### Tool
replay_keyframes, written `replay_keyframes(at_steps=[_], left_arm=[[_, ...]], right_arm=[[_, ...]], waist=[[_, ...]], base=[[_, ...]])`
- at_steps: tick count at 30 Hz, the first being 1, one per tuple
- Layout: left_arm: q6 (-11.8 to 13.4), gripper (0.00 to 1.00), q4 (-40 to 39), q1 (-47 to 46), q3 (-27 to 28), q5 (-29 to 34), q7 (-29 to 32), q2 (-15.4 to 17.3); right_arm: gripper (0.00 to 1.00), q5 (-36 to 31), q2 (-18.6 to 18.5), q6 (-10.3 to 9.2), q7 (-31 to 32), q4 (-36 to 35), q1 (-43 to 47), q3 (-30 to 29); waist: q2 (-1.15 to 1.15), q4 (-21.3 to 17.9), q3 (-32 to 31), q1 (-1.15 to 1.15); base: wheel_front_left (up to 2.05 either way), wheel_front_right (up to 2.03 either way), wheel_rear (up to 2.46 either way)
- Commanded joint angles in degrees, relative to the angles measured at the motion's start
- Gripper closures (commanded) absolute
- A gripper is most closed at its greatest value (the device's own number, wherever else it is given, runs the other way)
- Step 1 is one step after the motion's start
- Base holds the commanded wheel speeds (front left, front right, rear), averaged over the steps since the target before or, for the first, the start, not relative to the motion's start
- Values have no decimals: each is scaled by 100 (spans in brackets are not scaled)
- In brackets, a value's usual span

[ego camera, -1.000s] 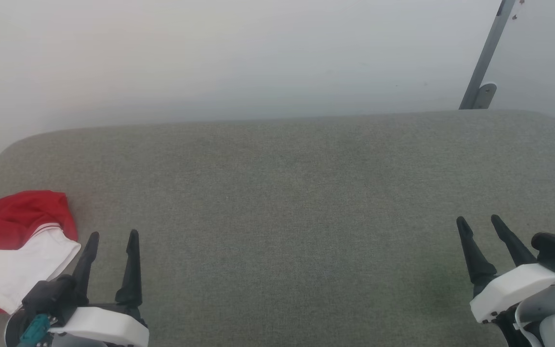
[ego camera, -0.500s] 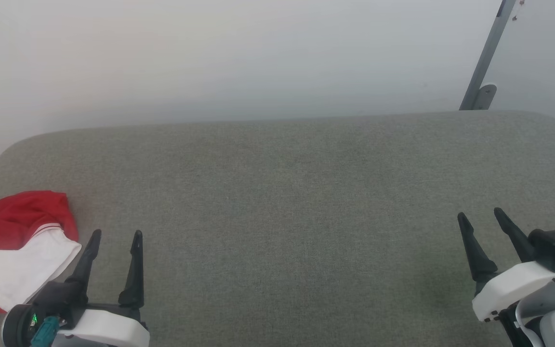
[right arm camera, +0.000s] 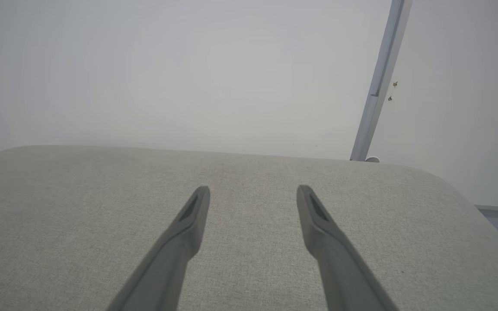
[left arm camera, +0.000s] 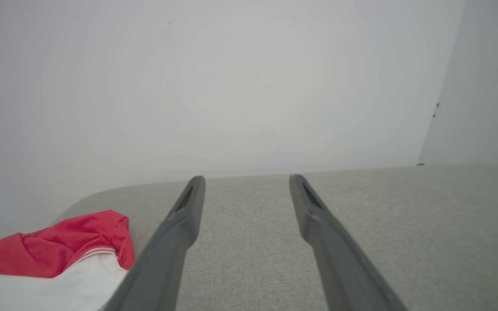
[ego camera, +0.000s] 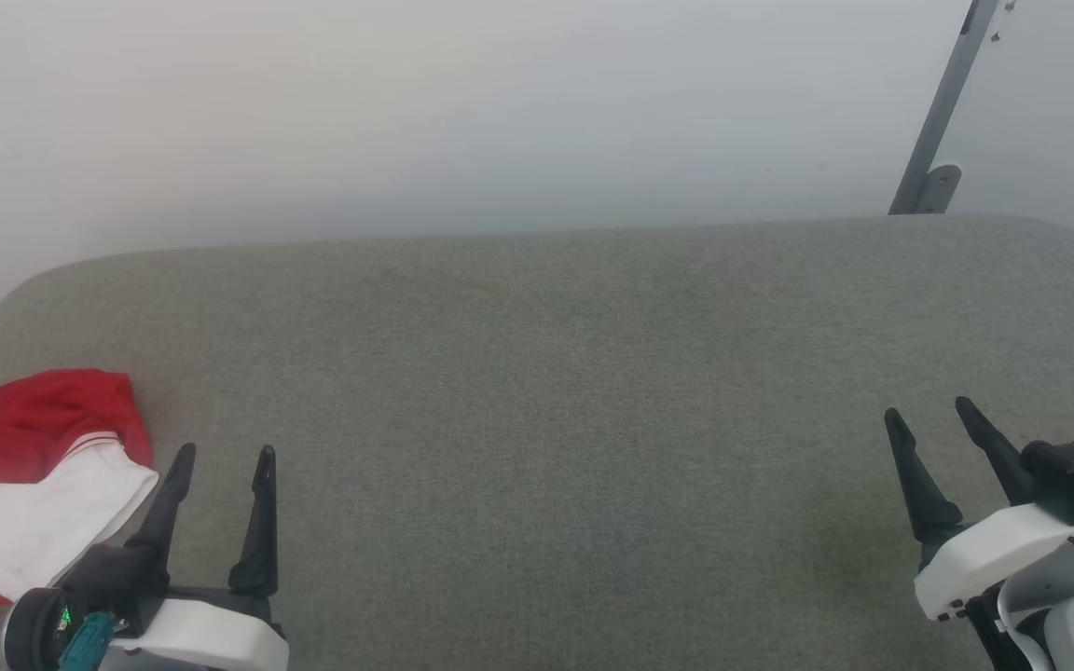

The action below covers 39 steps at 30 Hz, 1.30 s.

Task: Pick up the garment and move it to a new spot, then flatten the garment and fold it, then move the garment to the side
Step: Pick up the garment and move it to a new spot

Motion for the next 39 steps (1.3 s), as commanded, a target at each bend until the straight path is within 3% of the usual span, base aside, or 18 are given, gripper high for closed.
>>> replay_keyframes(at_steps=[1,15,30,39], left_arm=[[-6,0,6,6,42,-20,-26,-27],[97,0,50,70,527,-259,-23,55],[230,0,-35,158,709,-433,73,136],[257,0,-133,228,642,-489,170,132]], right_arm=[[0,-14,2,2,-39,-38,-14,6],[0,88,-64,2,-51,-81,-146,425],[0,142,94,1,-125,93,-379,1030],[0,132,169,1,-191,243,-456,1136]], waist=[[0,17,-4,0],[0,637,-108,0],[0,2056,-292,0],[0,2527,-313,0]], base=[[0,0,0],[0,0,0],[0,0,0],[0,0,0]])
